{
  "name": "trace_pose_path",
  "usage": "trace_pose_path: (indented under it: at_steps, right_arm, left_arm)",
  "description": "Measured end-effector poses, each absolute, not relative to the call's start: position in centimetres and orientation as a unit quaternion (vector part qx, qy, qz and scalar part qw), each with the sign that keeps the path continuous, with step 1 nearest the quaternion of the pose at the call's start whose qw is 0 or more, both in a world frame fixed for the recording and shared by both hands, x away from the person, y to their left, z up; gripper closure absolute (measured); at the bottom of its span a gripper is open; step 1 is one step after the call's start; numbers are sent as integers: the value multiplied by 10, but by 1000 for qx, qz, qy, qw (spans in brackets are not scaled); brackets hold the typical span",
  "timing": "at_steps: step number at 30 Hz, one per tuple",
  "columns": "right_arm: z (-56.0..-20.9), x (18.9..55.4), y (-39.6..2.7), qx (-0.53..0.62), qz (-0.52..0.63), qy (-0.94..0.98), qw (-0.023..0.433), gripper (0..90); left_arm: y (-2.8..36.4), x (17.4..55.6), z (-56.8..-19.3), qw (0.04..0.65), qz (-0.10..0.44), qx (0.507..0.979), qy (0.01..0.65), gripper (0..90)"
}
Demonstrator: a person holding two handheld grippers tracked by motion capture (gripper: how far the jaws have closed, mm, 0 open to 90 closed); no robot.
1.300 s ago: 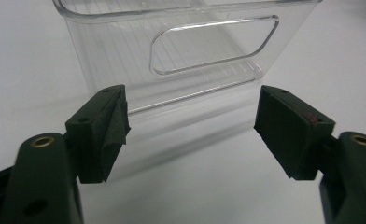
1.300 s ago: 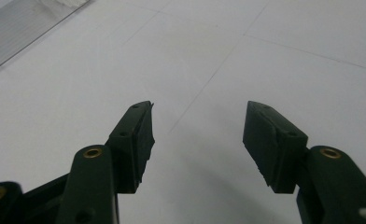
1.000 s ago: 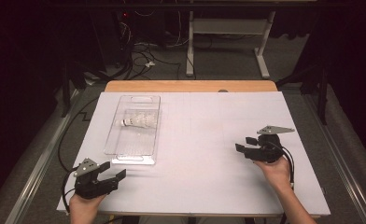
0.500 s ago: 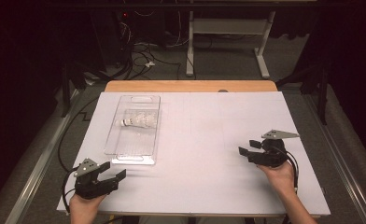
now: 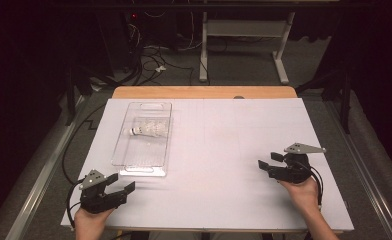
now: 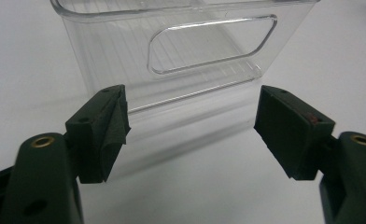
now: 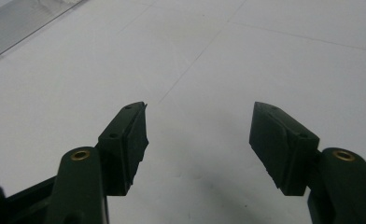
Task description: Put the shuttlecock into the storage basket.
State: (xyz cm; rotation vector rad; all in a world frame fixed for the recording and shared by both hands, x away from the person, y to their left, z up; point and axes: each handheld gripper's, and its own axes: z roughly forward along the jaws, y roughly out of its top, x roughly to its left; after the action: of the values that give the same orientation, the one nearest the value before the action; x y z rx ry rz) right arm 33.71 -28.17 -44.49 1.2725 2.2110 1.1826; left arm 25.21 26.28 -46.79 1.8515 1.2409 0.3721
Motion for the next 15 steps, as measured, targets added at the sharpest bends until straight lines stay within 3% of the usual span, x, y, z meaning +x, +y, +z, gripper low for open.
trace_pose_path:
  at_steps: [15]
  right_arm:
    - [-449, 328, -296, 458, 419, 766, 166, 365]
  left_arm:
    - [264, 252, -468, 428, 149, 740, 497, 271]
